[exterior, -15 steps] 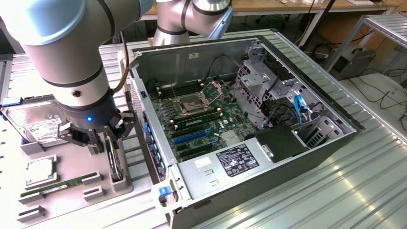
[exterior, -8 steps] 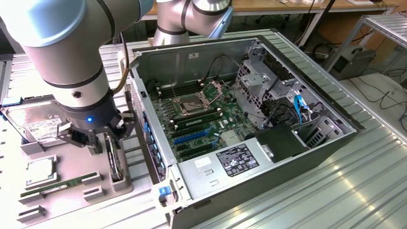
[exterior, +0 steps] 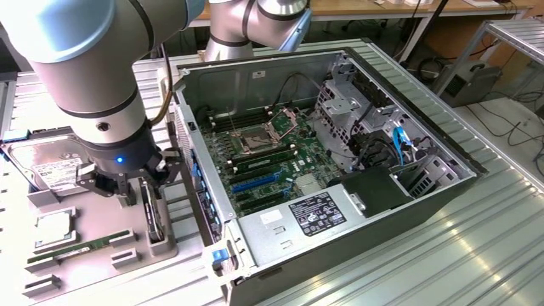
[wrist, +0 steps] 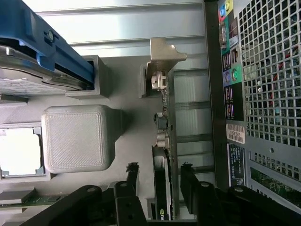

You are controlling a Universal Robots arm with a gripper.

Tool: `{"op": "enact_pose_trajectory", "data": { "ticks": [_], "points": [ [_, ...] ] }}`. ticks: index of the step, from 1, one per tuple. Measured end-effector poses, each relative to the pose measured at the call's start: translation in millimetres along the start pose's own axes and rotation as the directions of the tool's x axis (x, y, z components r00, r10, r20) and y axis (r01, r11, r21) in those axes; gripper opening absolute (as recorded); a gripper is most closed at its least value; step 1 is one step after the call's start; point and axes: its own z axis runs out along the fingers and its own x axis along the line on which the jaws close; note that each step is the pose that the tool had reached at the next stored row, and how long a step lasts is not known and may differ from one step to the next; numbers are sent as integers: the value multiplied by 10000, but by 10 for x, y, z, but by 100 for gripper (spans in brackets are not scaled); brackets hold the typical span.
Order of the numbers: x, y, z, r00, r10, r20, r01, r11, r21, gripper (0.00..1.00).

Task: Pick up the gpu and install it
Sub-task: 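Pick up the gpu and move the gpu toward the slot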

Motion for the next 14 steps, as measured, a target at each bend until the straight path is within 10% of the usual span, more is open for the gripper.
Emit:
{"op": "enact_pose_trajectory", "data": {
  "ticks": [5, 14],
  "points": [
    [0, 0, 0, 10000, -1, 0, 1, 10000, 1, 26],
    [0, -1, 8, 9958, -920, -37, 920, 9958, -39, 26]
  ]
}}
